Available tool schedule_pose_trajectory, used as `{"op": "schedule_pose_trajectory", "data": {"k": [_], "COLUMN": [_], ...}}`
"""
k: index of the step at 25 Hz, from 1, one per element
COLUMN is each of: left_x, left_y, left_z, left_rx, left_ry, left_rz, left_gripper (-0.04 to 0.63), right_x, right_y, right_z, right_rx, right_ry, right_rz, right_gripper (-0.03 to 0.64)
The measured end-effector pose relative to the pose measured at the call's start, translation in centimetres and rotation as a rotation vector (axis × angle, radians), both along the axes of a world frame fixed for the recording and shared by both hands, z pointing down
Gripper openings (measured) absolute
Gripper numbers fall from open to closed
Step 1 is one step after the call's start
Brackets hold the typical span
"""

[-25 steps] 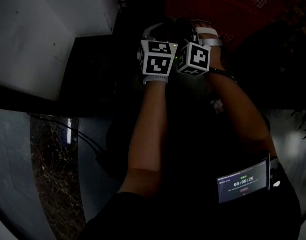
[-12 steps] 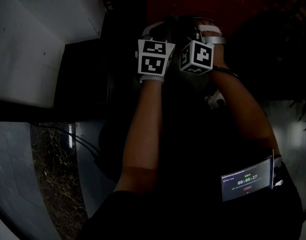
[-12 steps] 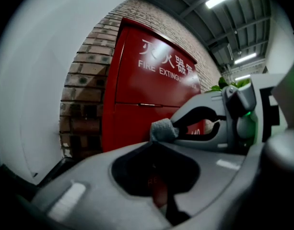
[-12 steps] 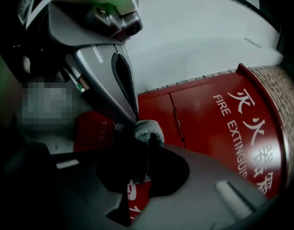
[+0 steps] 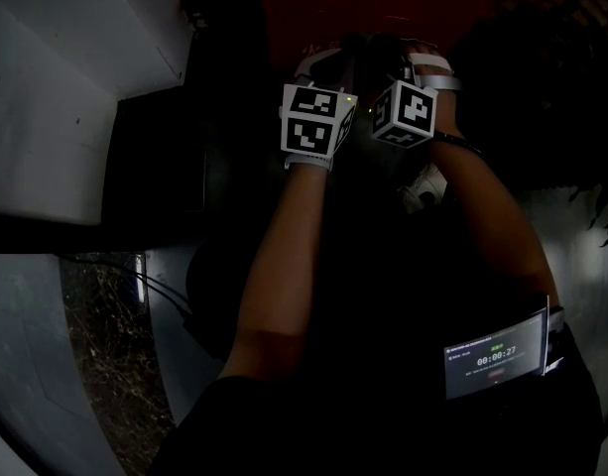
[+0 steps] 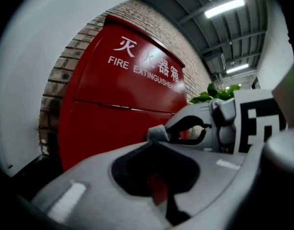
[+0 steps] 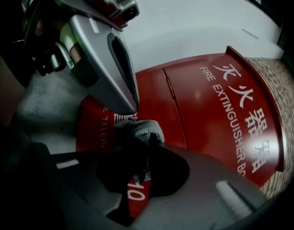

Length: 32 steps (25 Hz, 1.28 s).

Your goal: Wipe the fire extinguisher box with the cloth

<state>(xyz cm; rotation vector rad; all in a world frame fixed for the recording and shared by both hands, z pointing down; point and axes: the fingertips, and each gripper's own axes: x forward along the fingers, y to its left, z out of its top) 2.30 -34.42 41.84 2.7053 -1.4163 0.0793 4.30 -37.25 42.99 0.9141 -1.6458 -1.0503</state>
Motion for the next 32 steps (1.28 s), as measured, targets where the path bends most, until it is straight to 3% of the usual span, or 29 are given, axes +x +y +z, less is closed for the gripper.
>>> {"op": "schedule_pose_trajectory", "data": {"k": [7,19,32], "left_x": [2.8,1.9,0.8], "left_y": [0.9,0.6,1.0], "left_z": [-0.2,1.0,1.7], "left_rx": [0.020,-0.020,-0.046], "left_ry": [-0.035,-0.016,-0.004], "left_rz": [0.073,0.051,0.044], "left_gripper": [0.003,0.003,0.003], "right_x": [4.1,11.3,15.9], "right_y": [-0.3,-0.9,-1.2], "right_z": [0.5,1.1,1.0], "right_rx": [-0.015,-0.018,-0.034], "right_ry": [-0.001,0.033,0.059], "right_rz": [0.064,0.176,0.270], "right_gripper": [0.032,0.032,0.032]}}
